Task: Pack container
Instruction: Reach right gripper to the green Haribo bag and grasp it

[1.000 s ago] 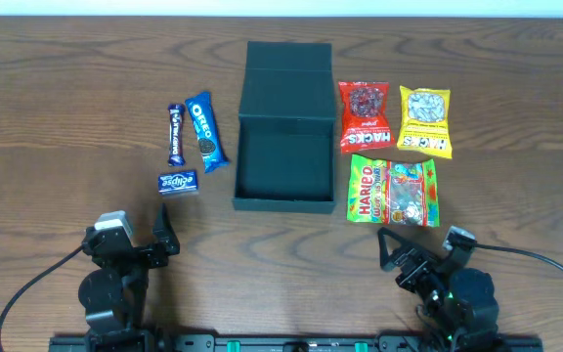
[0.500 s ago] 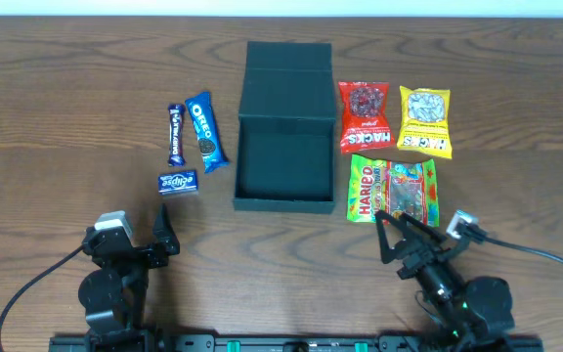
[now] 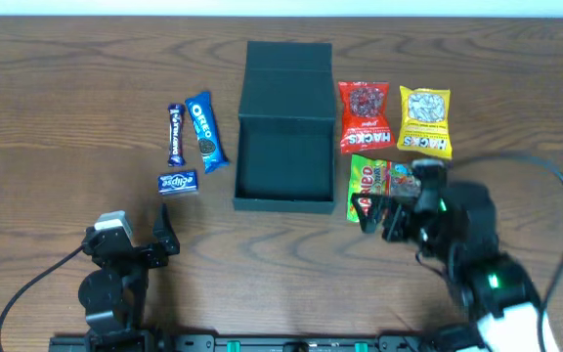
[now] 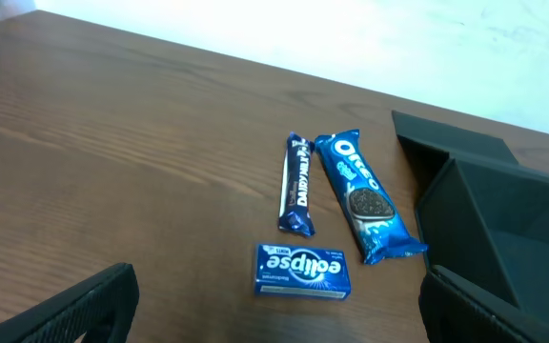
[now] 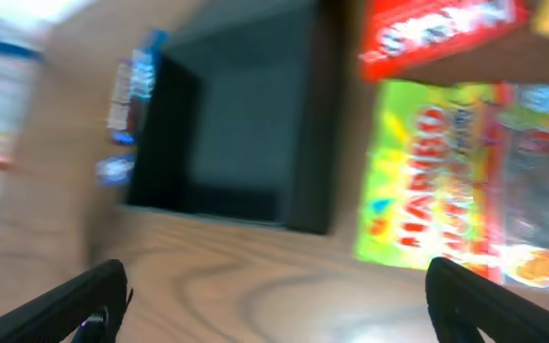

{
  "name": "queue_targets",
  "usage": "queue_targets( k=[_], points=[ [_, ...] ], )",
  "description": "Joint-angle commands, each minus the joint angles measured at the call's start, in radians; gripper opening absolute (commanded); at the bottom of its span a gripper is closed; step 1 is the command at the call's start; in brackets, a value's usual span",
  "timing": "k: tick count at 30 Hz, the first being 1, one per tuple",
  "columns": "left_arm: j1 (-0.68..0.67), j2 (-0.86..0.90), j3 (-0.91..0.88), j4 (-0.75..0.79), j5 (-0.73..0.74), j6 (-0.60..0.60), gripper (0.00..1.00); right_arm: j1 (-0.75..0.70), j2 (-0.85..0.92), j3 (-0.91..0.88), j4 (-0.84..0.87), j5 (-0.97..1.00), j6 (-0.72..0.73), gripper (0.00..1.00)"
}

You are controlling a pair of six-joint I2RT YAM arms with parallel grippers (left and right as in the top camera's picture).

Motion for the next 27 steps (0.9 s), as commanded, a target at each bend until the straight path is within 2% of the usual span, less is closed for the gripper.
queue_targets(
  k=[1, 6, 17, 22, 27],
  points=[
    [-0.005, -0.006, -0.024, -0.008, -0.01, 0.003, 0.95, -0.009, 0.146, 0.1, -0.073, 0.174, -0.049, 0.99],
    [-0.005, -0.006, -0.024, -0.008, -0.01, 0.003, 0.95, -0.007, 0.372, 0.198, -0.165, 0.308, -0.049, 0.99],
    [-0.005, -0.006, -0.024, -0.008, -0.01, 0.003, 0.95, -0.007, 0.679, 0.214, -0.083, 0.441, -0.05, 0.97],
    [-0.005, -0.006, -0.024, -0.008, -0.01, 0.003, 0.95, -0.007, 0.757, 0.214, -0.055, 0.443, -0.076, 0.65],
    [-0.005, -0.006, -0.024, -0.008, -0.01, 0.003, 0.95, -0.007, 0.813, 0.214, -0.053, 0.443, -0.076, 0.39]
  ],
)
